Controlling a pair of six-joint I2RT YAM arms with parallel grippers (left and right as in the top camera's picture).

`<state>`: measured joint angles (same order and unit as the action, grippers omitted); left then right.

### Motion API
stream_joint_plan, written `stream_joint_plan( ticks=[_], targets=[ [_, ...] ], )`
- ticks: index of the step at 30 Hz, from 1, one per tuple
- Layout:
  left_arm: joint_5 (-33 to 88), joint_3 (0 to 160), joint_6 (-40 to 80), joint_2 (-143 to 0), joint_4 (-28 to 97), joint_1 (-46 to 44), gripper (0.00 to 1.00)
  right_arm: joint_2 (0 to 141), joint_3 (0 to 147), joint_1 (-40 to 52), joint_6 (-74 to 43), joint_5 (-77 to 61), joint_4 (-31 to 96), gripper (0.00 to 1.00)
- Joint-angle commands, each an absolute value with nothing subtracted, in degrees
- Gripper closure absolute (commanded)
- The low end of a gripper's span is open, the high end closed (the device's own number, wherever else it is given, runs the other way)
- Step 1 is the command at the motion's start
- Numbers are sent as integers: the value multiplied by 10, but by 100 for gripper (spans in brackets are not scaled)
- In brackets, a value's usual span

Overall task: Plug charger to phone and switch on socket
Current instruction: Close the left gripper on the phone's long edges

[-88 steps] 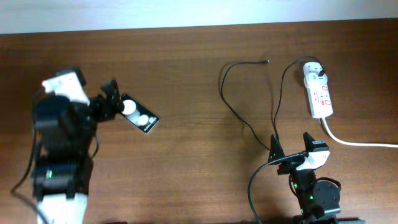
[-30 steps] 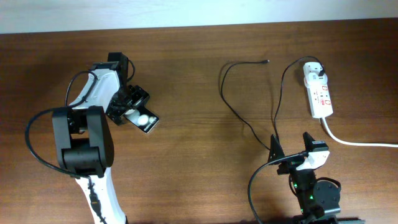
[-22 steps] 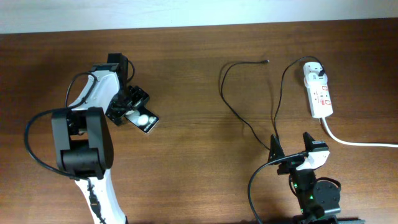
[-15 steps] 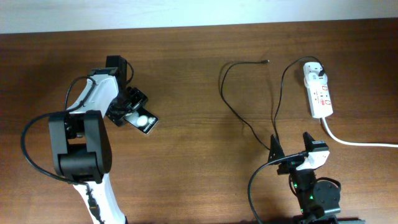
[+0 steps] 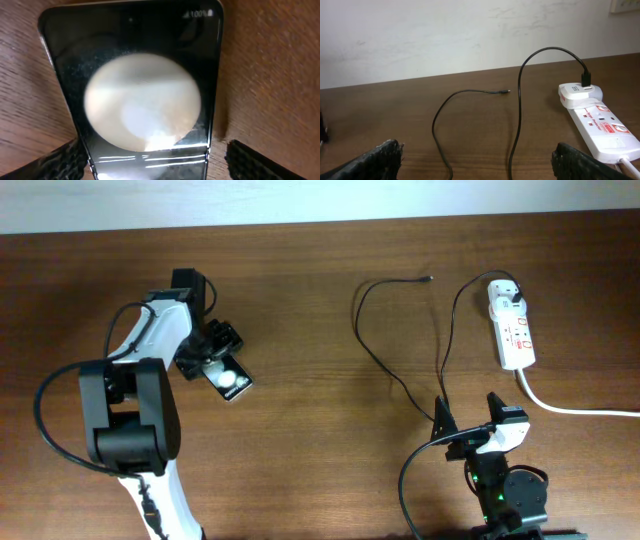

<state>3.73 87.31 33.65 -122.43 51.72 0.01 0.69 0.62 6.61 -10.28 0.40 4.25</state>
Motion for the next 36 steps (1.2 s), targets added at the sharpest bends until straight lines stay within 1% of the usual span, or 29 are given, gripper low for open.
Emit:
stream_joint_plan(
  ticks=[1, 7, 10, 11, 12, 17, 31, 32, 36],
  targets=[
    [67, 845, 320, -1267, 521, -1, 5, 4, 3, 71, -98, 3, 46, 1],
    [67, 845, 321, -1267, 539, -1, 4, 4, 3, 71, -98, 3, 46, 1],
    [60, 845, 352, -1267, 547, -1, 4, 4, 3, 71, -99, 3, 46, 1],
    [60, 845, 352, -1267, 543, -1, 2, 4, 3, 71, -98, 3, 46, 1],
    [60, 845, 352, -1267, 540, -1, 2, 4, 3, 71, -98, 3, 46, 1],
    [52, 844, 352, -1267, 526, -1, 7, 4, 3, 71, -99, 3, 46, 1],
    [10, 801, 350, -1268, 491, -6, 7, 4, 3, 71, -99, 3, 46, 1],
    [2, 800, 349, -1268, 491, -10, 7, 4, 3, 71, -98, 3, 46, 1],
    [-2, 799, 349, -1268, 491, -15, 15, 4, 3, 71, -98, 3, 46, 1]
  ],
)
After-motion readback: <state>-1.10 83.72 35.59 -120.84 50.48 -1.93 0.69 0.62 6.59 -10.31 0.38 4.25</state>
